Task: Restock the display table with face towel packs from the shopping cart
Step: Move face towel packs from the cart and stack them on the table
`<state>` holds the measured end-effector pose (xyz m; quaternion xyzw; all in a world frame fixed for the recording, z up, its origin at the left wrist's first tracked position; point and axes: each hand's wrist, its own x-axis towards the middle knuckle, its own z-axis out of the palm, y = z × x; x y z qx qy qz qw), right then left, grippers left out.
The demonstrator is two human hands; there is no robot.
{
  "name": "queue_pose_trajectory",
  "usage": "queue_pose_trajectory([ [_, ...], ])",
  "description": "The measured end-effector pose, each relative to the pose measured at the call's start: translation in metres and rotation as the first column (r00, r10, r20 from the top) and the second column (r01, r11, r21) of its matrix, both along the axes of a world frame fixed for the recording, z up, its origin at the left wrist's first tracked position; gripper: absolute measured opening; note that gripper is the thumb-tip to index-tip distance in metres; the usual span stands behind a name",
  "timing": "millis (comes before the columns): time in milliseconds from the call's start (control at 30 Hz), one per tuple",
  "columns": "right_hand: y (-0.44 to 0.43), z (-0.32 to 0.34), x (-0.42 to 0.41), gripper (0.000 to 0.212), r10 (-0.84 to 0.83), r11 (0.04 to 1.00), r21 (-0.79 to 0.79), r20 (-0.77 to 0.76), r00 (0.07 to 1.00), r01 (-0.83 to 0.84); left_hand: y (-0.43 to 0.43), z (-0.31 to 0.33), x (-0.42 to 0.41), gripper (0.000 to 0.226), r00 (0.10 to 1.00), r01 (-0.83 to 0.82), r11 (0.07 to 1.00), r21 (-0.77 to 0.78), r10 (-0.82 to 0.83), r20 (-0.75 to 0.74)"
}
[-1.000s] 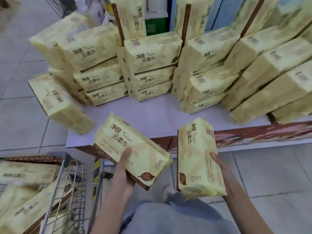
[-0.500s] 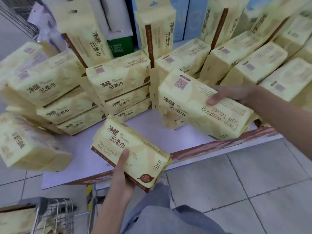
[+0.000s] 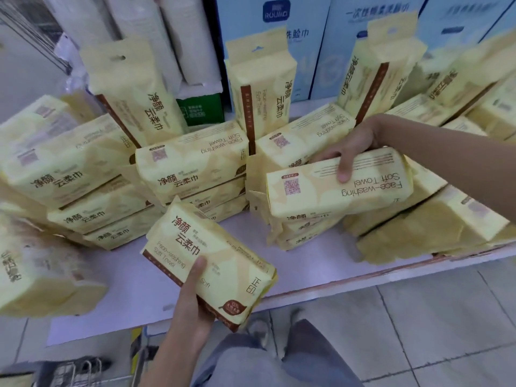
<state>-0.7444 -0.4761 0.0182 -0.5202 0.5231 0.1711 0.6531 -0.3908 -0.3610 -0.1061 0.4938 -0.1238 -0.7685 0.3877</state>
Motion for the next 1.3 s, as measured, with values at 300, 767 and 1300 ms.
queue_pose_trajectory([
  [300,-0.008,-0.02,-0.02,0.087,0.1,0.993,-0.061,0.005,0.995,-0.1,0.035,0.001,-0.057,0.076,0.971,-0.237,0.972,-0.003,0.236,-0.029],
  [767,0.01,-0.024,-0.028,0.07,0.052,0.925,-0.378,0.051,0.997,-0.029,0.091,0.0,-0.107,0.051,0.911,-0.412,0.911,0.024,0.412,-0.025],
  [1300,0.071,-0.041,-0.001,0.122,0.046,0.322,-0.721,-0.636,0.77,-0.614,0.076,0.006,-0.088,0.053,0.919,-0.391,0.92,0.013,0.392,-0.042],
])
